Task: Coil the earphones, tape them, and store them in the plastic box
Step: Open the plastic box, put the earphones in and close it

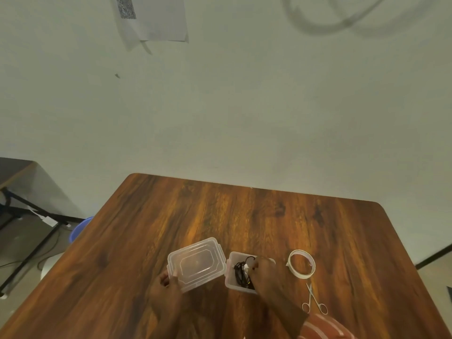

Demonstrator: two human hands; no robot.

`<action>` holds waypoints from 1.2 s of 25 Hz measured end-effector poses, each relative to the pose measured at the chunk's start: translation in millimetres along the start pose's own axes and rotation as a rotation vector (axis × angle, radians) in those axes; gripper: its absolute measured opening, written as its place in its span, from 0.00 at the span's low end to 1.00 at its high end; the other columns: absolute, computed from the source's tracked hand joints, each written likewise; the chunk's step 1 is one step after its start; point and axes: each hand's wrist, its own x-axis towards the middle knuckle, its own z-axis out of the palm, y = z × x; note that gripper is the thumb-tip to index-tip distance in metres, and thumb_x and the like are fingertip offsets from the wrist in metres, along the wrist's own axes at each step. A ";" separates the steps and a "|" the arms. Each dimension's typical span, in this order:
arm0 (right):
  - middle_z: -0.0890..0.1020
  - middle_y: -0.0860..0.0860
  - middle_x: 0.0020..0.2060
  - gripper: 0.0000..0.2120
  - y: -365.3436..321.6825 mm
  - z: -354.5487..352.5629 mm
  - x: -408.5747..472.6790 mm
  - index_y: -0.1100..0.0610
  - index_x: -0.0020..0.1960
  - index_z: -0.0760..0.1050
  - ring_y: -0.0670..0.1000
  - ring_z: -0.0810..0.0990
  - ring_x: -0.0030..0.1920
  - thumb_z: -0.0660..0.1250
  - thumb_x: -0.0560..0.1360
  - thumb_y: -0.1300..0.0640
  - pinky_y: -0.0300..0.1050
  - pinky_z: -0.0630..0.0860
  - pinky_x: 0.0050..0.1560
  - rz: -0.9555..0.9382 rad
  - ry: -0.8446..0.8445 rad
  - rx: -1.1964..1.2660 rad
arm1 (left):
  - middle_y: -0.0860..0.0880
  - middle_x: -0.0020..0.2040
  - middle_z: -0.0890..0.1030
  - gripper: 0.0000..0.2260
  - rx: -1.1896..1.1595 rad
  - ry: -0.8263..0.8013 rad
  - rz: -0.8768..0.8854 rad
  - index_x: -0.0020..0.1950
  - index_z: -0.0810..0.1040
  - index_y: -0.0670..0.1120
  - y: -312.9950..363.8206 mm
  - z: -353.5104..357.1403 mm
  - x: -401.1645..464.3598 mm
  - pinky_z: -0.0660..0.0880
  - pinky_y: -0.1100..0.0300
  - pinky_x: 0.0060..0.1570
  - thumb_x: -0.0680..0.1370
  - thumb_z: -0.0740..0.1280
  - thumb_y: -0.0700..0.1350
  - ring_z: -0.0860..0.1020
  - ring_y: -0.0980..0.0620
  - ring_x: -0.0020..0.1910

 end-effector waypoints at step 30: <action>0.85 0.50 0.43 0.16 92.0 37.5 12.3 0.48 0.47 0.79 0.57 0.85 0.48 0.68 0.66 0.66 0.59 0.83 0.48 0.125 0.214 0.783 | 0.38 0.51 0.84 0.13 0.675 -0.529 0.295 0.54 0.84 0.42 -33.1 110.4 -20.8 0.78 0.50 0.52 0.79 0.64 0.48 0.82 0.39 0.52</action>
